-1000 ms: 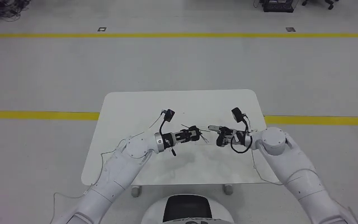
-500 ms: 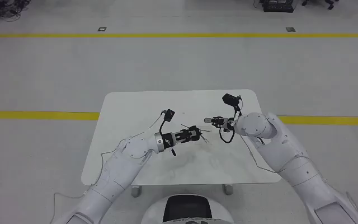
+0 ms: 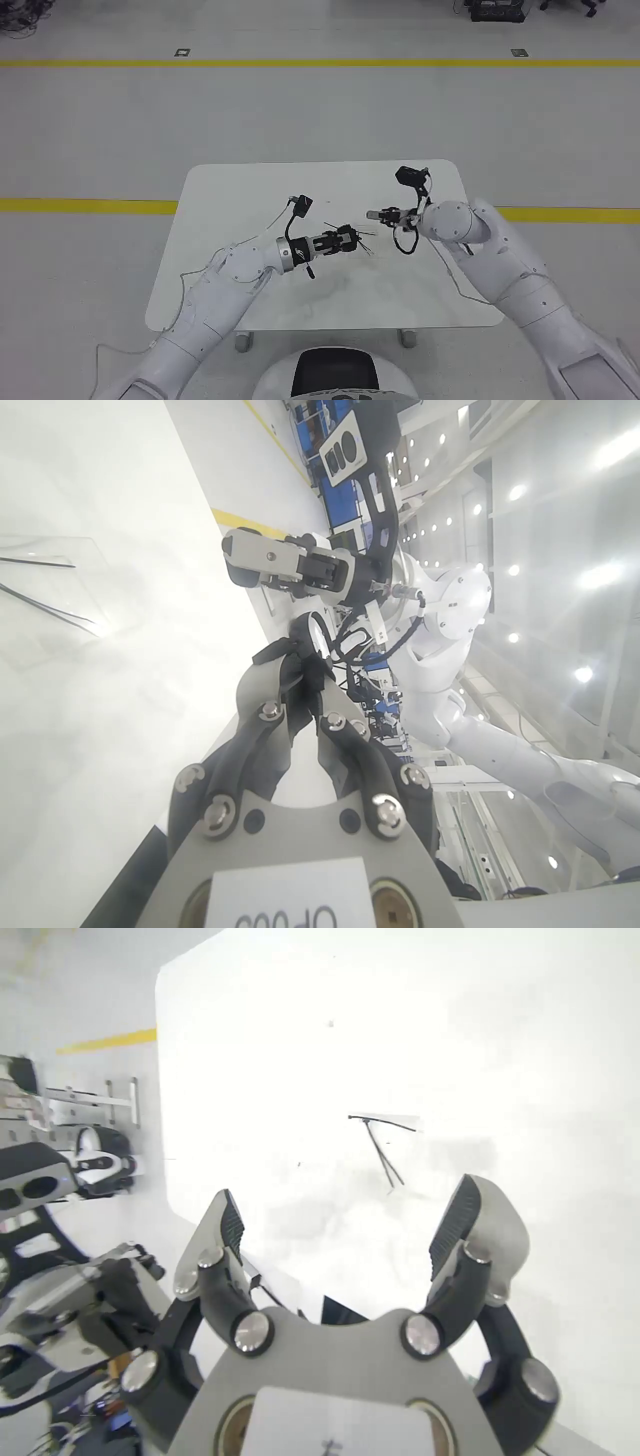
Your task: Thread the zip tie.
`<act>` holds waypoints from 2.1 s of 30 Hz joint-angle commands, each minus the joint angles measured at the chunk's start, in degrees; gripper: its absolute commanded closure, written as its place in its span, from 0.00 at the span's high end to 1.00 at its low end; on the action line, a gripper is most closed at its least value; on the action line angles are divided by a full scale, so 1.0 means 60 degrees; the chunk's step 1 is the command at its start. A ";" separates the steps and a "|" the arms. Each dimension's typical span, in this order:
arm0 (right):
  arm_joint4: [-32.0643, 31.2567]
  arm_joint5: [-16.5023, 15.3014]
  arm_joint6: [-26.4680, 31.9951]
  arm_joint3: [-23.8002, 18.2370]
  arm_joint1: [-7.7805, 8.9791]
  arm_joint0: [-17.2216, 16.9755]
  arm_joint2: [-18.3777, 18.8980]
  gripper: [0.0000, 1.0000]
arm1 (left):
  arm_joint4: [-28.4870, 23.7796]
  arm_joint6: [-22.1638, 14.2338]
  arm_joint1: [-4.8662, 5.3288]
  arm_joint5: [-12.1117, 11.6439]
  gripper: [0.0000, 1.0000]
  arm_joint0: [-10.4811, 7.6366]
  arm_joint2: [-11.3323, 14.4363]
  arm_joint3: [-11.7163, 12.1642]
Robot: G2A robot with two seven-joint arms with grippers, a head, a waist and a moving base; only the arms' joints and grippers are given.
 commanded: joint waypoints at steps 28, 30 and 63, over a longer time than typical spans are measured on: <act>-0.2510 -0.2922 0.1168 0.1087 -0.0006 0.0536 -0.0918 1.00 | -0.0219 -0.0078 0.0461 0.0000 0.00 0.0716 -0.1150 -0.0520; -0.2726 -0.3117 0.1252 0.1130 -0.0078 0.0687 -0.1141 1.00 | -0.0219 -0.0078 0.0461 0.0000 0.00 0.0716 -0.1150 -0.0520; -0.3750 -0.4815 0.0188 0.3528 -0.1459 0.2326 -0.3418 1.00 | -0.0219 -0.0078 0.0461 0.0000 0.00 0.0716 -0.1150 -0.0520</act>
